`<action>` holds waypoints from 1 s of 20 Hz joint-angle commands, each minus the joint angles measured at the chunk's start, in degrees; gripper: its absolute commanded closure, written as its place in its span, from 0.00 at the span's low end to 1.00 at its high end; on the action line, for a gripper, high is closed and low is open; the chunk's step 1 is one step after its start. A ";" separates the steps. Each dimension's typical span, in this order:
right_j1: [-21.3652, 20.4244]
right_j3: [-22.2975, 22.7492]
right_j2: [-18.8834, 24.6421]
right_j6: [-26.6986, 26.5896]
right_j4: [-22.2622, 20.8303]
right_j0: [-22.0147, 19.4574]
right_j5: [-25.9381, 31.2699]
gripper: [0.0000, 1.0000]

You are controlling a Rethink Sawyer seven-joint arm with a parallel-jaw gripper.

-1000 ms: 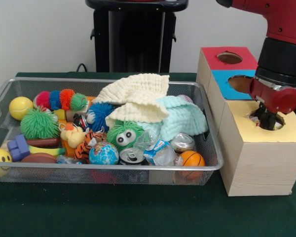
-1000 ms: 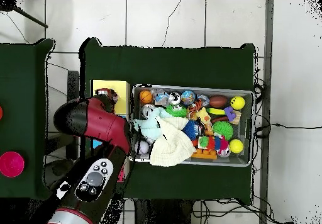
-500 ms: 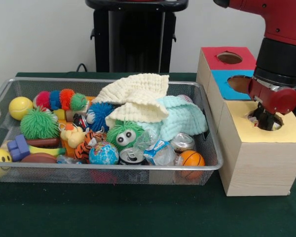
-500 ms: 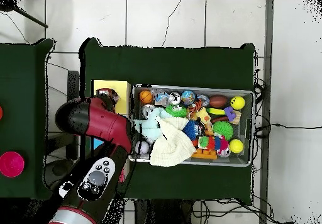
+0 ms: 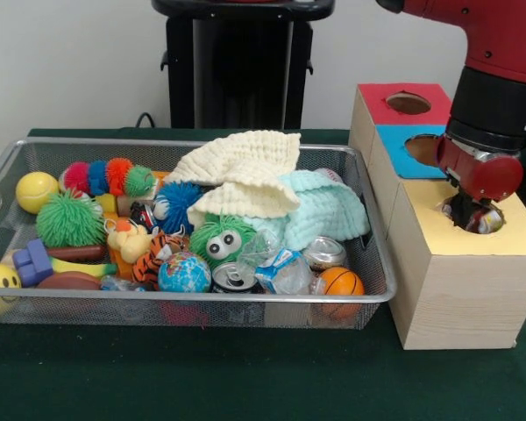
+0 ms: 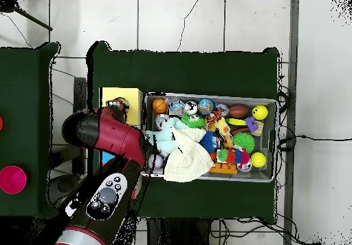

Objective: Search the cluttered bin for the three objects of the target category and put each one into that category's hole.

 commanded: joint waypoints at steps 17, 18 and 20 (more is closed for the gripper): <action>-7.53 3.05 -2.94 7.89 -5.71 -2.67 24.46 1.00; -8.24 2.43 -3.28 7.91 -6.00 -3.12 26.06 1.00; -9.05 1.22 -3.94 7.98 -6.61 -3.56 28.35 1.00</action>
